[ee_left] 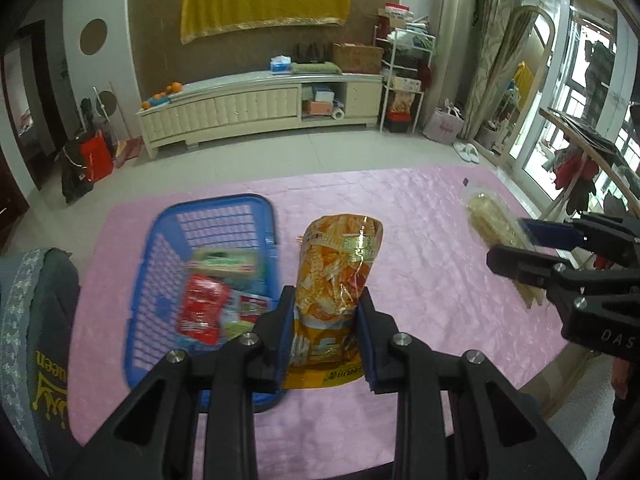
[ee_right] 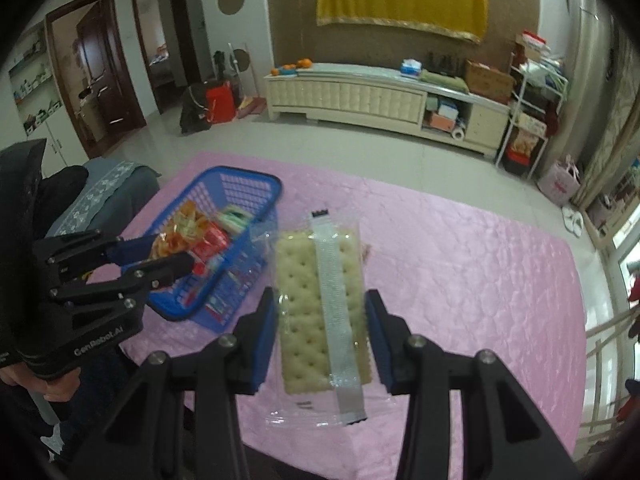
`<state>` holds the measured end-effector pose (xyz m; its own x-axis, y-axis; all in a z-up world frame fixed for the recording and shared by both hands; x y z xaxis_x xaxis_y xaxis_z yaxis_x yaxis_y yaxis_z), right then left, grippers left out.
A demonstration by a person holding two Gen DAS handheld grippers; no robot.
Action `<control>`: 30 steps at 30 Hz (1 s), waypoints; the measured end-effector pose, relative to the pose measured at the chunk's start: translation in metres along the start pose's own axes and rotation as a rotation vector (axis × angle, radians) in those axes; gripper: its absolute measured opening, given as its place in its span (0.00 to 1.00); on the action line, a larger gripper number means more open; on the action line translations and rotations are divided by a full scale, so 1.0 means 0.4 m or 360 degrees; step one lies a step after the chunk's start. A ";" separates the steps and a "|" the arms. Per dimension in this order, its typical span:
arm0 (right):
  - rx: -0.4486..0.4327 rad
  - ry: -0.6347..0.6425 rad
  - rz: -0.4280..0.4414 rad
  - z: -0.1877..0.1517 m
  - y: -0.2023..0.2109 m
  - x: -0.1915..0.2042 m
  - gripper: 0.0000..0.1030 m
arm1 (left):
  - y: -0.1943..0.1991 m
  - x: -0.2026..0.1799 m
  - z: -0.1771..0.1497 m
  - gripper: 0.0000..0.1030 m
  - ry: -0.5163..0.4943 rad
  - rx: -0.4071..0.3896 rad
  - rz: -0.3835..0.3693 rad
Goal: Organize snacks
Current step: 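Carry the chip bag and cracker pack over the blue basket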
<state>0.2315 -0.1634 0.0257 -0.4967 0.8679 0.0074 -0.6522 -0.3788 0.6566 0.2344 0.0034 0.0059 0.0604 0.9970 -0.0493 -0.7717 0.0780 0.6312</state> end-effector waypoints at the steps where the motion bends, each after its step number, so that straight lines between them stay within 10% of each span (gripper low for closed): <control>1: -0.0007 0.0013 0.0003 0.012 -0.004 0.017 0.46 | 0.010 0.029 0.001 0.26 0.0005 -0.0011 0.0013; 30: 0.0351 0.0200 -0.0002 0.057 -0.440 0.352 0.46 | -0.085 0.478 -0.120 0.27 0.0276 0.0129 0.0100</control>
<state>0.2895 0.0329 -0.0718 -0.5722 0.8163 -0.0785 -0.5192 -0.2865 0.8052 0.2419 0.1913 -0.0622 -0.1017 0.9854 -0.1362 -0.7167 0.0224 0.6970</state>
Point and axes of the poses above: each gripper's, at about its wrist camera, not at the fingertips, and y roughly against the way its jaws point, x to its left, z to its top, the point moved 1 cm from there along -y, roughly the way its jaws point, and after that the axes turned 10 degrees about -x, right-handed, at the moved point
